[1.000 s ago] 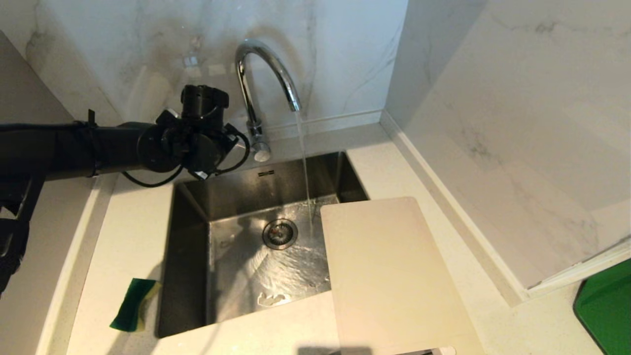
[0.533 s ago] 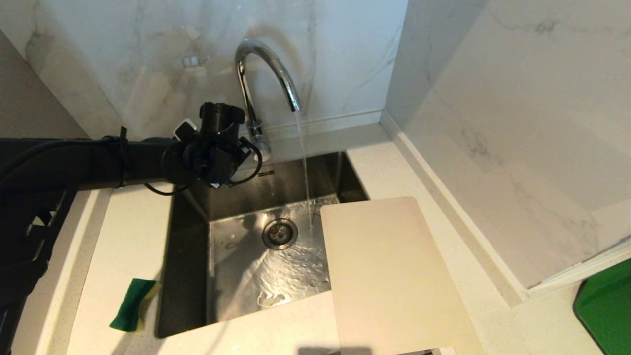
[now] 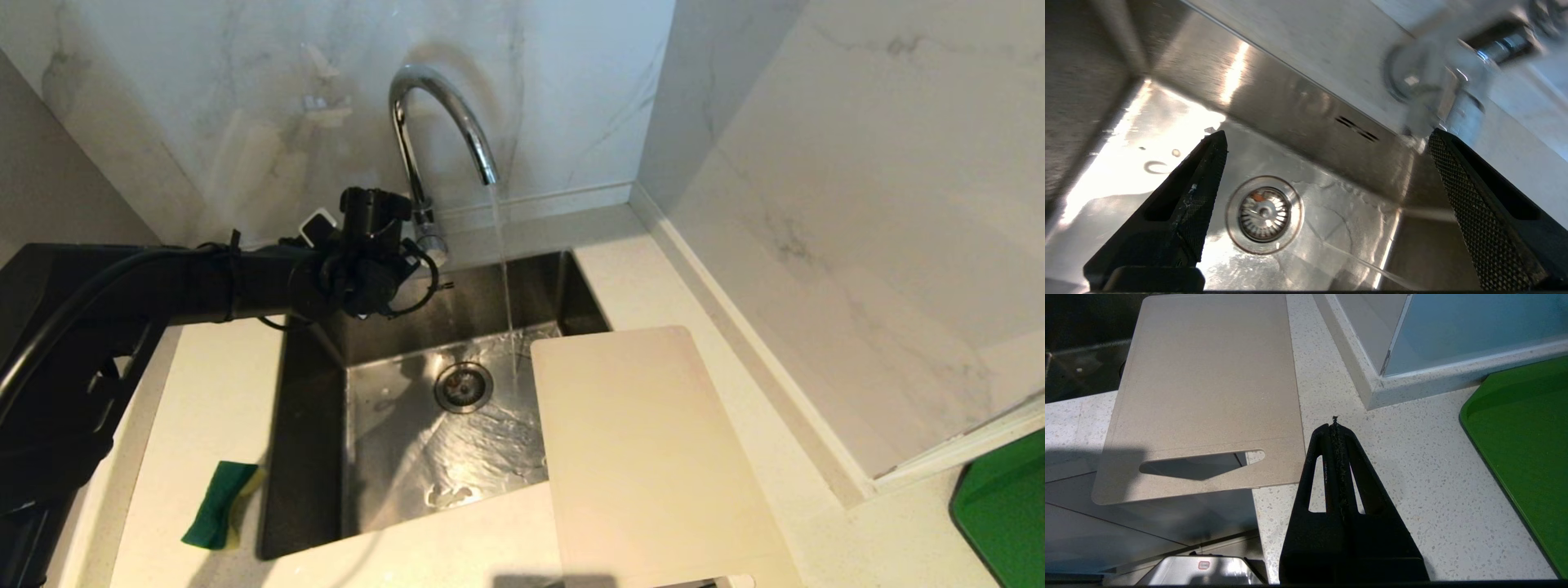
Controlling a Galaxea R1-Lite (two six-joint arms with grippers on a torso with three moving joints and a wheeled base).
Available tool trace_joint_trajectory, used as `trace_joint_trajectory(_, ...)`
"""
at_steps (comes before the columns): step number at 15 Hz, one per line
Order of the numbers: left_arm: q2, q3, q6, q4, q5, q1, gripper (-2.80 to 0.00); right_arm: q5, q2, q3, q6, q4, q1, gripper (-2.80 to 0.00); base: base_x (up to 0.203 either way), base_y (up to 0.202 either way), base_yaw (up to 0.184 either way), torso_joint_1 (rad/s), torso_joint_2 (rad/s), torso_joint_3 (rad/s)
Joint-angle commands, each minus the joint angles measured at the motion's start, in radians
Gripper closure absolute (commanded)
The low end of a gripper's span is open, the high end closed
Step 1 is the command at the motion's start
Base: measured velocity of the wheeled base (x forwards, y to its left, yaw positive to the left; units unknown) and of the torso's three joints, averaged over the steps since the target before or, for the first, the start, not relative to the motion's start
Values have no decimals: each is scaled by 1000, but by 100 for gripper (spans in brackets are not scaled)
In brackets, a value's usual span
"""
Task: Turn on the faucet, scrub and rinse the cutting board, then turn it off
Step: Turn on the tap
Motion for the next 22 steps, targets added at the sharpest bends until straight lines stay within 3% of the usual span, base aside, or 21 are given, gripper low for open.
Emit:
trace_joint_trajectory(1, 20, 1, -5, 2, 5, 3, -280, 0, 0, 0, 0, -1, 0, 0, 0, 0, 0, 0, 0, 0)
trace_joint_trajectory(10, -25, 3, -20, 18, 4, 2, -280, 0, 0, 0, 0, -1, 0, 0, 0, 0, 0, 0, 0, 0)
trace_joint_trajectory(13, -80, 4, -119, 188, 7, 2, -280, 0, 0, 0, 0, -1, 0, 0, 0, 0, 0, 0, 0, 0)
trace_joint_trajectory(16, -97, 4, -173, 243, 94, -5, -280, 0, 0, 0, 0, -1, 0, 0, 0, 0, 0, 0, 0, 0)
trace_joint_trajectory(18, -89, 3, -181, 223, 240, -22, -280, 0, 0, 0, 0, -1, 0, 0, 0, 0, 0, 0, 0, 0)
trace_joint_trajectory(19, -80, 3, -194, 207, 277, -34, -280, 0, 0, 0, 0, -1, 0, 0, 0, 0, 0, 0, 0, 0)
trace_joint_trajectory(22, -79, 2, -210, 123, 272, -34, -280, 0, 0, 0, 0, -1, 0, 0, 0, 0, 0, 0, 0, 0)
